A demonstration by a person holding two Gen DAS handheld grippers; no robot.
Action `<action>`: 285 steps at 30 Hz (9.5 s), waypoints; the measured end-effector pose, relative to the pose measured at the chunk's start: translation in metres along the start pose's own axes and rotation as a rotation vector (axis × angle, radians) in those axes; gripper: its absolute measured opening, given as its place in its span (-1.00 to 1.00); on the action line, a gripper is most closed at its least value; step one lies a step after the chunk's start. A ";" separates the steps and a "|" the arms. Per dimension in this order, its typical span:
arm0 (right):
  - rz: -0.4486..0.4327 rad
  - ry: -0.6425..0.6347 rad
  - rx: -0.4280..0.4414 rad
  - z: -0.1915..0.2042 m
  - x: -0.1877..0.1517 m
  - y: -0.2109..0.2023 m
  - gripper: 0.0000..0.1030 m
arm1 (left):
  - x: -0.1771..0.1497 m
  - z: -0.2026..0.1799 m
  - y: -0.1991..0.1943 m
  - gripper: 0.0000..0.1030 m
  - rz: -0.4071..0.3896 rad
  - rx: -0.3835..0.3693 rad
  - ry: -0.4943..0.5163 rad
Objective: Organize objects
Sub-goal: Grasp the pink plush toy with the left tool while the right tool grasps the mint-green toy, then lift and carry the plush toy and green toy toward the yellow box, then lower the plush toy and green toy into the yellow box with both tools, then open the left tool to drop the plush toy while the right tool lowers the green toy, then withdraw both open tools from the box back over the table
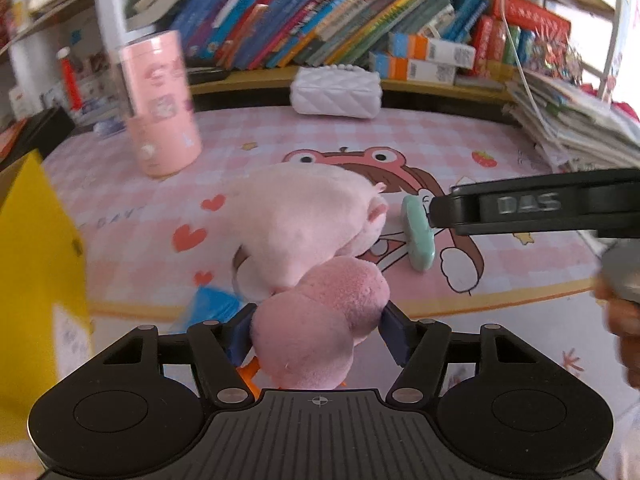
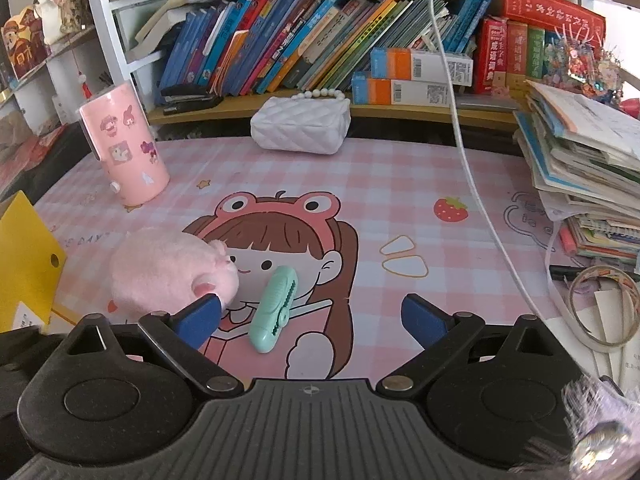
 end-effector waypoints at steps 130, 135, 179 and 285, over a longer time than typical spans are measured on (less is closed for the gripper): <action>-0.004 -0.201 0.272 0.300 -0.099 -0.113 -0.65 | -0.115 0.260 -0.206 0.24 -0.314 0.059 -0.355; -0.026 -0.217 0.300 0.302 -0.071 -0.097 -0.65 | -0.097 0.263 -0.192 0.24 -0.319 0.087 -0.364; 0.078 -0.517 0.447 0.333 0.001 0.045 -0.64 | -0.049 0.253 -0.059 0.25 -0.063 0.313 -0.235; -0.050 -0.415 0.058 0.311 -0.137 -0.101 0.65 | -0.167 0.246 -0.206 0.87 -0.182 0.301 -0.335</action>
Point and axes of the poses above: each gripper's, at about its wrist camera, not at the fingertips, and y roughly the way its jaws point, z to its left, x to its top, the point moved 2 cm from there along y, roughly the way its jaws point, and after that the axes turned 7 degrees about x, right-handed, at the moved point
